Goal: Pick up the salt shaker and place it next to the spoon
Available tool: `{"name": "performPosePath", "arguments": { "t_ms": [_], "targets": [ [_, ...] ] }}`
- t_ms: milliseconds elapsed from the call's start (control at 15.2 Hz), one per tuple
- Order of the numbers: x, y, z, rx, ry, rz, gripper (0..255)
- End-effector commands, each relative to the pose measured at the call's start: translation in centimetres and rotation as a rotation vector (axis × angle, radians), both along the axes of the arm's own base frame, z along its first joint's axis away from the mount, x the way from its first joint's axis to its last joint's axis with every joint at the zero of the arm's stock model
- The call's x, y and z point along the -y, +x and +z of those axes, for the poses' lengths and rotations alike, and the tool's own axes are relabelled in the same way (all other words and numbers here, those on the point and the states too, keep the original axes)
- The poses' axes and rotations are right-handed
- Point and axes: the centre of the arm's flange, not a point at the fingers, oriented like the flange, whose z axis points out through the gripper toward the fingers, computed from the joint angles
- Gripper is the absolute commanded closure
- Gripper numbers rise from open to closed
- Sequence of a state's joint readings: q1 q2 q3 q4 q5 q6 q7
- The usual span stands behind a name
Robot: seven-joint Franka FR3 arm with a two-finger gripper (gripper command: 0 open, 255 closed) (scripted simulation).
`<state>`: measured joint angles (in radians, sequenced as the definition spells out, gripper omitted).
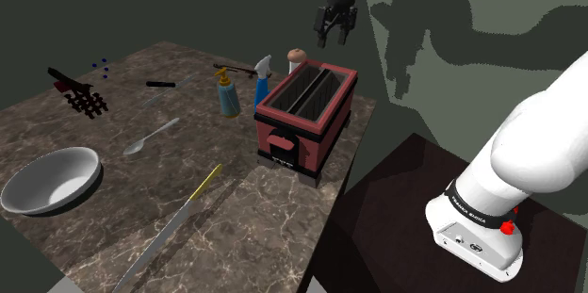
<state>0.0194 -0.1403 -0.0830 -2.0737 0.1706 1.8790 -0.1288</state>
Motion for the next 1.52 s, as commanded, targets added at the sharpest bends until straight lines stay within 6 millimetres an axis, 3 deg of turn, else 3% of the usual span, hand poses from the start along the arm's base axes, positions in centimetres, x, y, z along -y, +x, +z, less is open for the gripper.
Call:
{"name": "performPosePath", "arguments": {
  "t_ms": [0,792,1254,1452],
  "targets": [
    [0.8,2.6,-0.9,0.002,0.005,0.001,0],
    [2.1,17.3,-5.7,0.009,0.04,0.005,0],
    [1.3,17.1,-9.3,0.009,0.04,0.005,0],
    [1.2,17.1,-9.6,0.009,0.04,0.005,0]
  ]
}}
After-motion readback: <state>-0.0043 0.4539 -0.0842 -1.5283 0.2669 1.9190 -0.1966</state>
